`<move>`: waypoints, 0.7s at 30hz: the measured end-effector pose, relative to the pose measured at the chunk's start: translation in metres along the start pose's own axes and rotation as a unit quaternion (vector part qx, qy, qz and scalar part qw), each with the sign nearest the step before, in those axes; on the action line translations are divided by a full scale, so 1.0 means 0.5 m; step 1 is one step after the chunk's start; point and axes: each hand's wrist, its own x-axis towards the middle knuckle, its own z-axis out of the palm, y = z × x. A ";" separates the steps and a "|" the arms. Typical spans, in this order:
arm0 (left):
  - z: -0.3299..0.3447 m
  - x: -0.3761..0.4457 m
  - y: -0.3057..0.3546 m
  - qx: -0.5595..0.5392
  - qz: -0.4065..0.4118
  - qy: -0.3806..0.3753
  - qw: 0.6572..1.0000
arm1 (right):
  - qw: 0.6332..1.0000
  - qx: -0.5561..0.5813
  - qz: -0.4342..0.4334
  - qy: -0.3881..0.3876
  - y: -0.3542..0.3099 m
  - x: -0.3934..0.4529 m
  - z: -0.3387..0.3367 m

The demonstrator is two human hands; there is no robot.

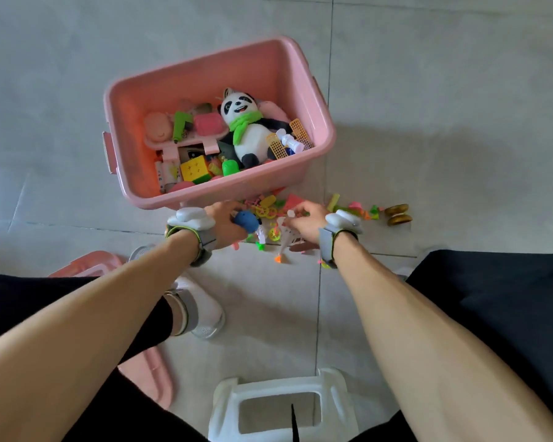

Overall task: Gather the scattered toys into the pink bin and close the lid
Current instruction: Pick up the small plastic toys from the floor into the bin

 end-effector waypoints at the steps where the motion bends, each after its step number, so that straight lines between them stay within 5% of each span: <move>1: -0.014 -0.011 0.001 0.023 0.010 0.006 1.000 | 1.000 -0.004 -0.012 -0.003 -0.012 -0.011 0.000; 10: -0.127 -0.094 -0.007 0.107 0.079 0.054 0.990 | 0.984 -0.102 -0.145 -0.019 -0.173 -0.097 0.017; 15: -0.175 -0.105 -0.018 -0.014 0.060 0.056 0.997 | 0.969 -0.155 -0.190 0.000 -0.259 -0.107 0.042; 21: -0.203 -0.075 -0.054 -0.203 -0.090 0.071 0.973 | 0.967 -0.183 -0.176 0.016 -0.318 -0.083 0.082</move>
